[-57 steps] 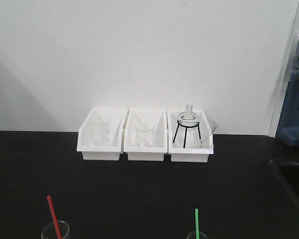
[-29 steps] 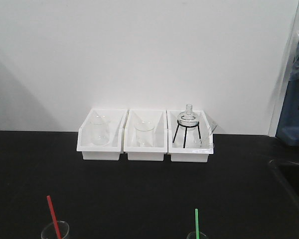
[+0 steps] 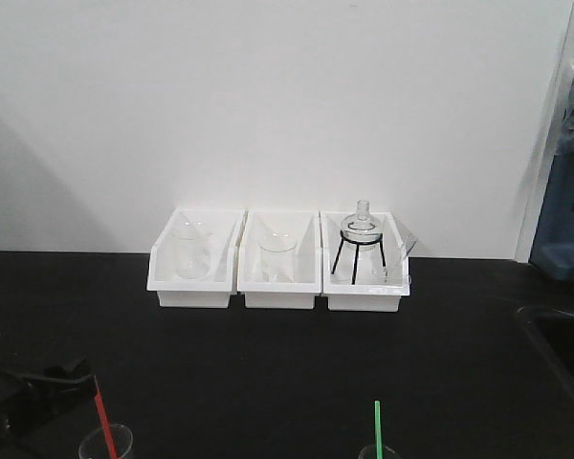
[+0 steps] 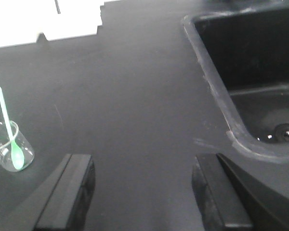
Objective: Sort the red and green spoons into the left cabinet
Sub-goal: 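Close left gripper on red spoon, right gripper on green spoon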
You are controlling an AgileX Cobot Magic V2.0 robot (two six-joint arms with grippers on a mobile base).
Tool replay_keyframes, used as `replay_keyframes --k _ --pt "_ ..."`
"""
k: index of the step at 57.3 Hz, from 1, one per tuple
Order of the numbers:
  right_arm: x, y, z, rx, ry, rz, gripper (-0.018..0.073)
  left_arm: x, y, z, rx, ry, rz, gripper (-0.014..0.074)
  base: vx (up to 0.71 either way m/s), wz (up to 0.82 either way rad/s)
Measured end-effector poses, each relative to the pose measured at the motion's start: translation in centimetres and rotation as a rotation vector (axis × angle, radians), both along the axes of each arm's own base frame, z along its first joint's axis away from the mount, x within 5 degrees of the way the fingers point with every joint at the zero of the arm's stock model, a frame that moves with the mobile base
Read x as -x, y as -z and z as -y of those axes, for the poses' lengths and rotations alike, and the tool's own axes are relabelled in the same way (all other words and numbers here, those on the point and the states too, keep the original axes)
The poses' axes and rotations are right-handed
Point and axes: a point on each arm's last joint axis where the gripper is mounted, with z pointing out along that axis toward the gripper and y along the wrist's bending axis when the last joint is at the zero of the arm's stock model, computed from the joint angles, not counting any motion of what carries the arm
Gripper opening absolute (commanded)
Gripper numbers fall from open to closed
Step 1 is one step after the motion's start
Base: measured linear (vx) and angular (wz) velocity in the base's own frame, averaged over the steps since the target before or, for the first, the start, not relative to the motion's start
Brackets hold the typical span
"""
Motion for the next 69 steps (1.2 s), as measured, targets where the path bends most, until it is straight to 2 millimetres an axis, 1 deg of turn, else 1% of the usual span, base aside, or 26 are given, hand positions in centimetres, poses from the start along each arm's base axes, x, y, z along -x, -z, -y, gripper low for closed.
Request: replay_keyframes --k 13,14,15,20,33,43,47,51,56,57,61,69 --pt "-0.1 0.1 0.0 0.000 0.000 -0.009 0.0501 -3.7 1.2 0.8 0.013 -0.008 -0.029 0.0520 0.00 0.00" --pt "-0.1 0.1 0.0 0.000 0.000 -0.008 0.0501 -5.1 1.8 1.1 0.026 -0.014 -0.044 0.0520 0.00 0.00" --pt "-0.1 0.1 0.0 0.000 0.000 -0.008 0.0501 -5.3 2.0 1.2 0.029 -0.015 -0.048 0.0520 0.00 0.00" --pt "-0.1 0.1 0.0 0.000 0.000 -0.007 0.0501 -5.8 2.4 1.3 0.044 -0.023 -0.061 0.0520 0.00 0.00" --pt "-0.1 0.1 0.0 0.000 -0.001 -0.006 0.0501 -5.8 3.7 1.8 0.066 -0.022 -0.141 0.0517 0.00 0.00" --pt "-0.1 0.1 0.0 0.000 -0.001 -0.004 0.0501 -5.9 4.9 2.3 0.058 -0.010 -0.175 0.0479 0.00 0.00" --pt "-0.1 0.1 0.0 0.000 -0.001 -0.004 0.0501 -5.9 5.2 2.5 0.056 -0.004 -0.182 0.0440 0.00 0.00" --pt "-0.1 0.1 0.0 0.000 -0.001 -0.003 0.0501 -5.9 5.3 2.7 0.055 -0.001 -0.184 0.0380 0.00 0.00" --pt "-0.1 0.1 0.0 0.000 -0.001 -0.003 0.0501 -5.9 5.3 2.6 0.055 -0.002 -0.183 0.0277 0.00 0.00" --pt "-0.1 0.1 0.0 0.000 -0.001 -0.003 0.0501 -5.9 5.3 2.6 0.055 -0.002 -0.183 0.0268 0.00 0.00" --pt "-0.2 0.0 0.0 0.001 -0.003 0.007 0.0495 -5.9 5.3 2.6 0.056 -0.002 -0.181 0.0174 0.00 0.00" --pt "-0.9 -0.5 -0.1 0.005 -0.019 0.070 0.0475 -6.0 5.2 2.6 0.057 -0.004 -0.167 0.0015 0.00 0.00"
